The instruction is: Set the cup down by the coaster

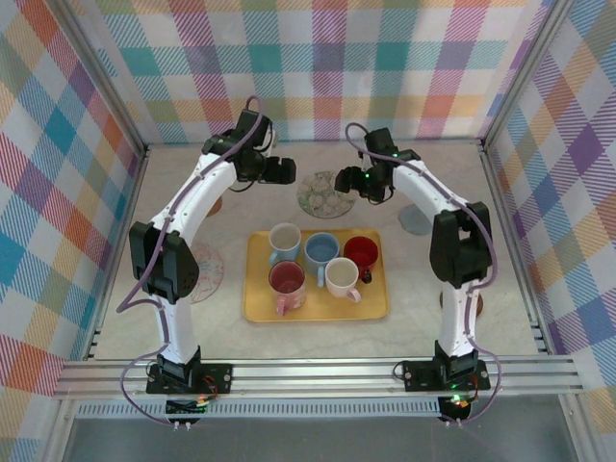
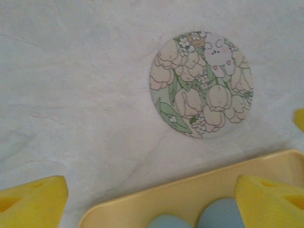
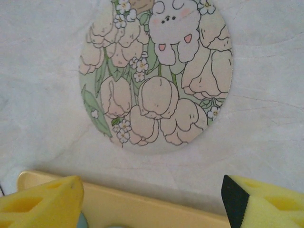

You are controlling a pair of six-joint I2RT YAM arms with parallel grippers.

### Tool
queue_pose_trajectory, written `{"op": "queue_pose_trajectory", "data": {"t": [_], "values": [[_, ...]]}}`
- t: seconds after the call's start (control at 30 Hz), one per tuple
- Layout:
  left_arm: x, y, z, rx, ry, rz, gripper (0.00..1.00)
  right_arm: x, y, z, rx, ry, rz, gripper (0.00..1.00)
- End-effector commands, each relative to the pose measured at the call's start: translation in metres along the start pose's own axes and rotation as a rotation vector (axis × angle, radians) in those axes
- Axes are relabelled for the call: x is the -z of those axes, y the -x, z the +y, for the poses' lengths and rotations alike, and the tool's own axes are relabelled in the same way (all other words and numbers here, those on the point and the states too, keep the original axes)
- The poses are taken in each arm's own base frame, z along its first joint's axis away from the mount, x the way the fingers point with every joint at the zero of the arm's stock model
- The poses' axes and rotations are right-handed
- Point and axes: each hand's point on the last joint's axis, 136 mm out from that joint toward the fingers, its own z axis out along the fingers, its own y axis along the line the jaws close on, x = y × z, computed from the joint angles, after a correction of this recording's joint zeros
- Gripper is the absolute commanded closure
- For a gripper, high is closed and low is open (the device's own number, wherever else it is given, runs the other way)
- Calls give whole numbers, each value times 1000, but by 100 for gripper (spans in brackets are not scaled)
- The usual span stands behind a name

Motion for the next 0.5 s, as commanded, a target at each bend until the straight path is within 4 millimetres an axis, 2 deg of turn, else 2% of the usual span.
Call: {"op": "queue_pose_trajectory", "data": {"t": [0.0,0.13,0.23,0.37,0.47], "values": [[39,10,11,-17,68,-49,0,30,4,14,158,24,-93,3],[66,14,27,6,98,-74,0,52,-9,19,223,48,-141,1],[76,12,47,46,135,-80,0,66,-19,27,260,101,-184,1],[73,2,76,124,175,-66,0,75,-35,37,301,168,-229,1],[65,-7,99,213,183,-70,5,78,-50,51,349,220,-234,1]]}}
